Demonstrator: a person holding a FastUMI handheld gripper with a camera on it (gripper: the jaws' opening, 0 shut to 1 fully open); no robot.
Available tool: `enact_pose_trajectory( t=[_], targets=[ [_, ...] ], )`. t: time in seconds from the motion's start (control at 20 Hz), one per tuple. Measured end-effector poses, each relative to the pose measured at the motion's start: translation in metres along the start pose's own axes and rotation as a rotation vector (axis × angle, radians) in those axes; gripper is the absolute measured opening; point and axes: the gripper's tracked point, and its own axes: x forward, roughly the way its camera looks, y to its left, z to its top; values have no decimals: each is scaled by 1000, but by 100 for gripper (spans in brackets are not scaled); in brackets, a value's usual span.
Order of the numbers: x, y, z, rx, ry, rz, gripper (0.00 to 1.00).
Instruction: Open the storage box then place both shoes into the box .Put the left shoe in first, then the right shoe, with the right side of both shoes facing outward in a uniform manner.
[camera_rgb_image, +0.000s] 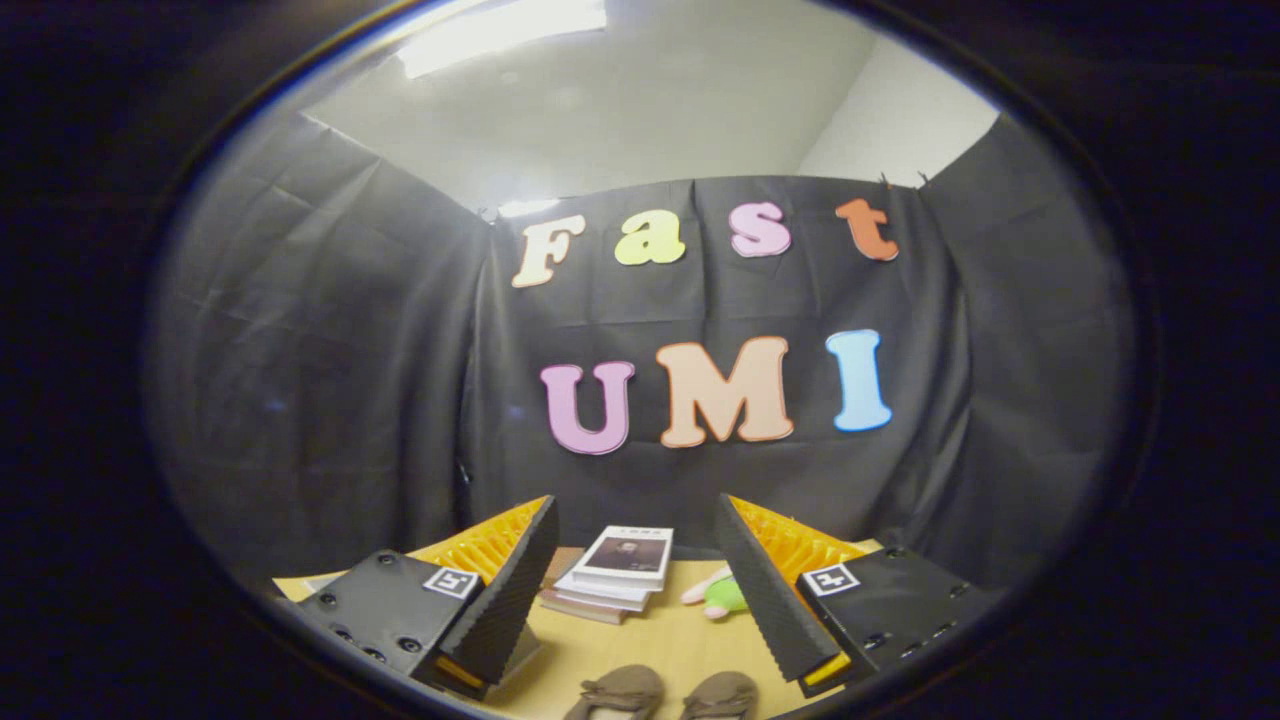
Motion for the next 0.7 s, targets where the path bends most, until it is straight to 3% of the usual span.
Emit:
enact_pose_trajectory(
  t=[0.2,0.4,0.7],
  targets=[
    [2,24,-37,193,130,90,100],
    [4,39,-67,370,247,130,100],
    [-3,76,-142,648,511,218,100]
  ],
)
